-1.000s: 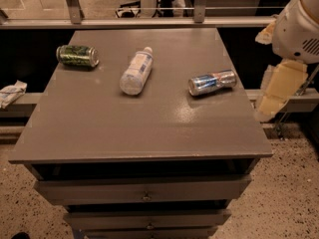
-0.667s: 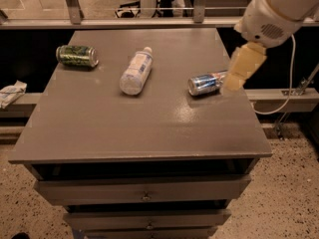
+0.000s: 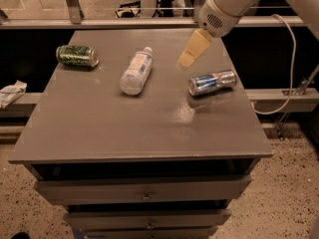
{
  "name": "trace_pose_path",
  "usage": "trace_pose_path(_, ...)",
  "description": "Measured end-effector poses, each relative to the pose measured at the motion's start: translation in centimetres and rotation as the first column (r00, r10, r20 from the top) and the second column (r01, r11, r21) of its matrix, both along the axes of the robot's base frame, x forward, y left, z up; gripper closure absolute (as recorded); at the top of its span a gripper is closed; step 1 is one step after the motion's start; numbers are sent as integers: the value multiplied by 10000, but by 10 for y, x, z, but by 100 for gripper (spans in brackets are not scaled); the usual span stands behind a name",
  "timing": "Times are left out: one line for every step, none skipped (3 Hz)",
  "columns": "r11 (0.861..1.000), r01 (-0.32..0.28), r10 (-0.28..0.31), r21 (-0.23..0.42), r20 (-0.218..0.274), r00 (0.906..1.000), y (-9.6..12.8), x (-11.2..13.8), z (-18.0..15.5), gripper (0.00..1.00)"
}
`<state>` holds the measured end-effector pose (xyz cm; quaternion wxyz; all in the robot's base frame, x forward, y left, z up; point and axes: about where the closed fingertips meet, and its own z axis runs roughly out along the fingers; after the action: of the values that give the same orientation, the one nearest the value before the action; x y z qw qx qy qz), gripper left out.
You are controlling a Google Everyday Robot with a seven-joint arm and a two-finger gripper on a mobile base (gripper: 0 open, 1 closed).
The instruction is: Place blue plastic bottle upright
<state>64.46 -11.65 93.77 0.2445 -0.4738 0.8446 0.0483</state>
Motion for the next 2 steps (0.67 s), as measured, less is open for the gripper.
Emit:
trace_pose_path(9998,166,-165,115,-93,9998,4,5,-3,0)
trace_pose_path(9999,135,-134,94,-84,9999,4,5,-3,0)
